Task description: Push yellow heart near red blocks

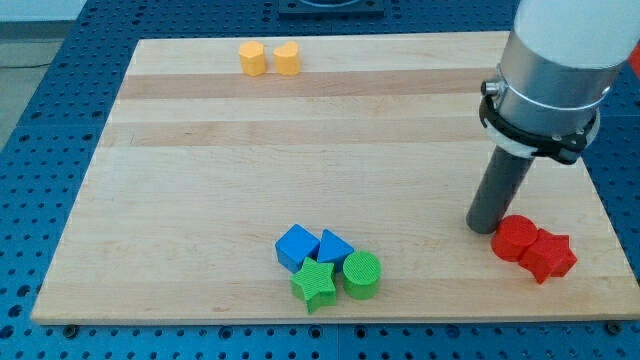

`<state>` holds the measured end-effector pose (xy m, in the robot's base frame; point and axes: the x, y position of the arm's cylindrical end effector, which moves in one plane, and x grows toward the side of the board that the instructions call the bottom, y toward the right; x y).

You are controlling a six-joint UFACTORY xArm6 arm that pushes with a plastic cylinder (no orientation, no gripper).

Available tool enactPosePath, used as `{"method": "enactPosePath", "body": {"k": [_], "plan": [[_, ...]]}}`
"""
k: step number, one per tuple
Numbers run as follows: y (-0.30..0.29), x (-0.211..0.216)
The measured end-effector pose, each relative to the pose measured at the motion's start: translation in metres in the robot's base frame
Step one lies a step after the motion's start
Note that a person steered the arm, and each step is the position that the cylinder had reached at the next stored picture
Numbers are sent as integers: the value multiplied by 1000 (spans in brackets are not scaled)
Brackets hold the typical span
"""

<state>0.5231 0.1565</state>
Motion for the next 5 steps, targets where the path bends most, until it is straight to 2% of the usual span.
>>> {"method": "enactPosePath", "body": {"k": [1, 2, 5], "plan": [[-2, -60], [-21, -138], [-241, -321]]}}
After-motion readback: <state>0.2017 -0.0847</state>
